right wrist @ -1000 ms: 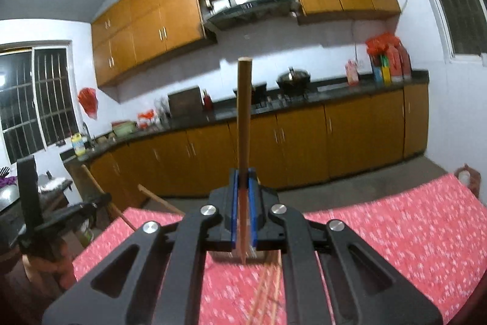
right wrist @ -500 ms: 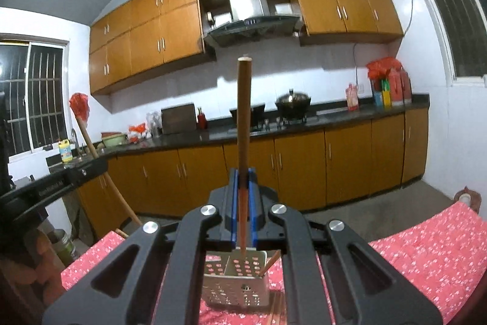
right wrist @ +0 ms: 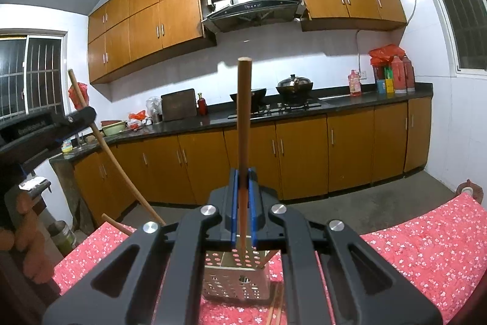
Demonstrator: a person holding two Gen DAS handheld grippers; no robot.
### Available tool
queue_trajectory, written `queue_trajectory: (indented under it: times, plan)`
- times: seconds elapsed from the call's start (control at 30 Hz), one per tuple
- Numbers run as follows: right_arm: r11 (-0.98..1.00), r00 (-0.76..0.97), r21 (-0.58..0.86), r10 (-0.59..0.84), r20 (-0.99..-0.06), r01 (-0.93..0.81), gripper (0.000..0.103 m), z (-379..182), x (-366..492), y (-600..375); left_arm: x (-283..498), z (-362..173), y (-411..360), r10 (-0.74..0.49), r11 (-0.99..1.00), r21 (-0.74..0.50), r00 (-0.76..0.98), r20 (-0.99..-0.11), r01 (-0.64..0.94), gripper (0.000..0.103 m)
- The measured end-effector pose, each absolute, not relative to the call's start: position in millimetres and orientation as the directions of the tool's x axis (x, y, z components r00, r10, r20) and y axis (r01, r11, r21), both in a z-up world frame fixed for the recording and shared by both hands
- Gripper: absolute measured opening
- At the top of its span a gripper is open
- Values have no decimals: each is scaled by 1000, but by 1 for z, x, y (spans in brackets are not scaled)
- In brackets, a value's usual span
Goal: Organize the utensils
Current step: 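Lower both chopsticks into the utensil holder and open both tools, then return both tools to the table and grasp another chopstick each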
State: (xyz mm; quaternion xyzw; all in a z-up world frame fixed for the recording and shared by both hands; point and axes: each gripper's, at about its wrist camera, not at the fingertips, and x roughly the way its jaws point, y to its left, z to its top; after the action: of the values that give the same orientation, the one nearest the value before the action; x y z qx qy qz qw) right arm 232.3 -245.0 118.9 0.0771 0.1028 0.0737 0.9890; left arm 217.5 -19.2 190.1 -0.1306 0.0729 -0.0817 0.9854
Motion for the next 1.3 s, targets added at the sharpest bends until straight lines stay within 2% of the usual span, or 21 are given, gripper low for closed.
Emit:
queue_trajectory:
  times: [0.33,0.43,0.47,0.53,0.6,0.67,0.8,0.93,1.03,1.1,1.2,1.3]
  plan:
    - [975,946,173,182,-267,-138,8,100,244,-238,244,135,-34,-173,970,-208,959,-225,126,7]
    - [973,935,178,198,-295,-150,11,94,245,-234,250,123,-36,-202,966,-218,938,-282,142,7]
    - [971,933,181,204,-297,-155,17,95,243,-234,249,121,-33,-217,961,-231,931,-293,151,8]
    - [970,938,186,204,-281,-155,24,98,236,-236,246,123,-30,-224,958,-240,929,-294,156,9]
    - [967,942,198,211,-263,-161,25,104,229,-239,238,129,-26,-220,959,-237,934,-283,154,23]
    - [965,948,204,211,-237,-164,26,111,218,-243,231,135,-21,-216,958,-246,939,-268,150,30]
    - [964,962,221,193,-192,-150,27,121,193,-258,209,147,-6,-226,946,-284,947,-227,157,31]
    - [965,970,246,144,-197,-93,28,115,171,-282,185,149,12,-227,938,-307,954,-196,160,32]
    - [970,958,241,77,-276,-9,30,91,163,-302,165,139,28,-192,946,-298,959,-209,125,32]
    - [971,922,236,49,-383,46,30,61,168,-315,164,126,33,-163,957,-276,954,-250,91,32]
    - [968,820,233,63,-569,87,30,8,183,-323,171,83,40,-113,975,-221,914,-390,27,32]
    - [962,727,267,139,-673,64,26,-38,187,-314,183,36,45,-131,975,-223,829,-544,8,32]
